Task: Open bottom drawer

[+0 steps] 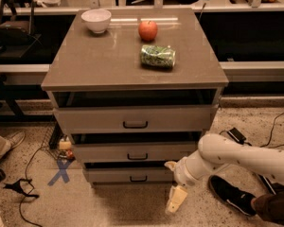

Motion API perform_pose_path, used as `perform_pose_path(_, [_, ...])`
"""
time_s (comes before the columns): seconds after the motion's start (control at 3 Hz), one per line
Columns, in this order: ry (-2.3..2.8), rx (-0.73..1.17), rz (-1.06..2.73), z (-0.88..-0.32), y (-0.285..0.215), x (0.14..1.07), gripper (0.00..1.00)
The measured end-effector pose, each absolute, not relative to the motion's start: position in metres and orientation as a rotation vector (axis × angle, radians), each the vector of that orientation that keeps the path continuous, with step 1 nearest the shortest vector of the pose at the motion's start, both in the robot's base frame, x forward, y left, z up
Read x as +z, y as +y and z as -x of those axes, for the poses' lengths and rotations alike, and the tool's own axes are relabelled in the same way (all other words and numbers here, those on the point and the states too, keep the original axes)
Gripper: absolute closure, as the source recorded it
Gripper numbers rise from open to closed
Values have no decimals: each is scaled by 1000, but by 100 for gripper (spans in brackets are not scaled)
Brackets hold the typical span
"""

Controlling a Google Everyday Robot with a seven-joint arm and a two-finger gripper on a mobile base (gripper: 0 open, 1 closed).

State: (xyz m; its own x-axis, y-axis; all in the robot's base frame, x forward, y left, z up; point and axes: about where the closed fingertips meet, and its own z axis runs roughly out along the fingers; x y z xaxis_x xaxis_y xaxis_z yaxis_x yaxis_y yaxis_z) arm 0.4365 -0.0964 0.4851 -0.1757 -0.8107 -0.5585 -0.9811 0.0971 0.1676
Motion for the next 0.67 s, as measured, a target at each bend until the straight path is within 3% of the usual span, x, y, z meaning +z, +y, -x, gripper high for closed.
perform_pose_path(0.33, [2102, 741, 1740, -450, -76, 402, 0])
perform_pose_path(0.67, [2115, 782, 1726, -440, -68, 381, 0])
